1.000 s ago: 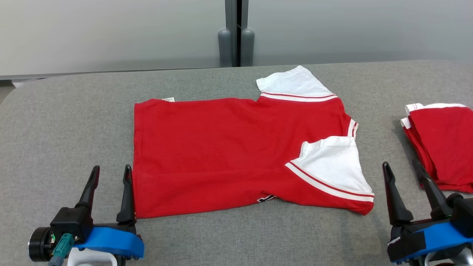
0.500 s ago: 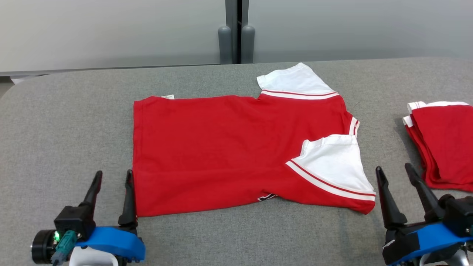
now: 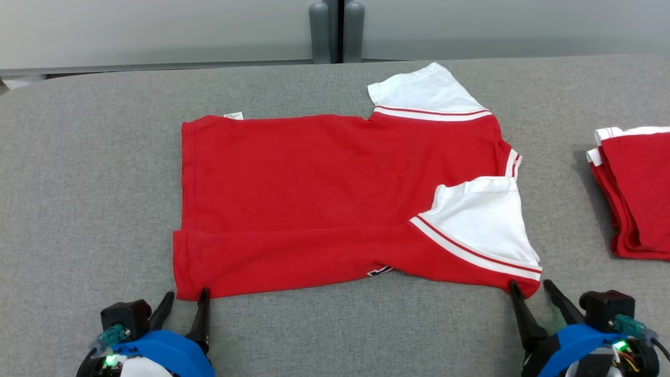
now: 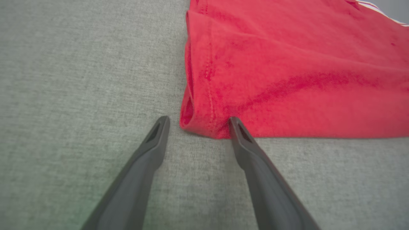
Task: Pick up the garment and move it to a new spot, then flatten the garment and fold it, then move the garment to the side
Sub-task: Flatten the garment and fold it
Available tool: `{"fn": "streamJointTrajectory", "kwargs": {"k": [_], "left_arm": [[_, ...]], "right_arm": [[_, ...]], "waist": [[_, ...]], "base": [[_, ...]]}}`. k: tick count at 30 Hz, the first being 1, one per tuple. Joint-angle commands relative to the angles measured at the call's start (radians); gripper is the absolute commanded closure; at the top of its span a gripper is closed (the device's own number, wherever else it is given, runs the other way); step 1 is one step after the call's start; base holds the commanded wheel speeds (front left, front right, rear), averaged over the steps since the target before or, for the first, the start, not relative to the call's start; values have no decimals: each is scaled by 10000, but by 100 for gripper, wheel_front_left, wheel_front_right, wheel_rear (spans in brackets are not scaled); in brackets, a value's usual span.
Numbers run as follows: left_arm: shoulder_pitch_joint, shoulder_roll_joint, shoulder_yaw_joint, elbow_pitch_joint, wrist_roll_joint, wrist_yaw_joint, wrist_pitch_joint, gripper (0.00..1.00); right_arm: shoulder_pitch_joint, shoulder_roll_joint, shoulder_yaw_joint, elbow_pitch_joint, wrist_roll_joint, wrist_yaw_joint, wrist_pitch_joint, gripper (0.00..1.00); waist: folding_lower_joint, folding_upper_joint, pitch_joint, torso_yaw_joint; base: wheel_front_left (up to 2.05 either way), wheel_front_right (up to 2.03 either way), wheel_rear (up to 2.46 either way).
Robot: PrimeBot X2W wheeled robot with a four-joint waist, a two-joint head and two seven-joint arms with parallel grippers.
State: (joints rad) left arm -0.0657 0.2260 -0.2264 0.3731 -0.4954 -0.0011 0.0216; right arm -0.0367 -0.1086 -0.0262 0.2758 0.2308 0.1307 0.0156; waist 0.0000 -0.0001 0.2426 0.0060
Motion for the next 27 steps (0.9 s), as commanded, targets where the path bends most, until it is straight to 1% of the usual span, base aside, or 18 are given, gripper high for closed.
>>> {"fn": "streamJointTrajectory", "kwargs": {"k": [1,2,5,6,7,8,9,13,15,18,22,27], "left_arm": [[-12,-40,-25,271,-90,-95,210,0],[-80,-117,17,342,-283,-172,281,0],[-262,-113,-42,448,-480,-393,522,0],[-305,-82,-108,475,-468,-468,634,0],[-339,-53,-154,501,-509,-536,751,18],[-376,-78,-142,469,-661,-639,779,85],[-425,-34,-140,401,-639,-678,737,100],[-427,146,-29,17,-620,-697,436,100],[-359,196,48,-312,-639,-660,264,100],[-84,360,108,-848,-635,-565,312,100],[558,584,160,-1703,-735,-327,693,100],[1566,862,272,-2718,-965,74,1525,100]], "right_arm": [[-192,-45,67,129,78,1,-70,0],[-342,-53,148,341,144,1,-71,0],[-705,-133,382,884,321,1,-83,0],[-797,-155,467,1046,414,1,-51,21],[-887,-189,546,1193,486,1,-29,59],[-991,-217,621,1289,554,1,-71,100],[-1053,-224,702,1357,636,1,-64,100],[-1082,-426,764,1280,867,-1,-269,100],[-920,-491,754,1028,986,-1,-335,100],[-528,-590,719,451,1130,1,-240,100],[344,-599,424,-461,1242,-1,155,100],[1851,-150,-133,-1880,1109,-2,963,100]], "waist": [[0,1,43,10],[0,1,68,9],[0,1,152,6],[0,1,169,9],[0,1,188,10],[0,1,205,14],[0,1,209,23],[0,1,156,76],[0,1,69,117],[0,1,-111,161],[0,1,-455,241],[0,1,-897,335]], "base": [[0,0,0],[0,0,0],[0,0,0],[0,0,0],[0,0,0],[0,0,0],[0,0,0],[0,0,0],[0,0,0],[0,0,0],[0,0,0],[0,0,0]]}}
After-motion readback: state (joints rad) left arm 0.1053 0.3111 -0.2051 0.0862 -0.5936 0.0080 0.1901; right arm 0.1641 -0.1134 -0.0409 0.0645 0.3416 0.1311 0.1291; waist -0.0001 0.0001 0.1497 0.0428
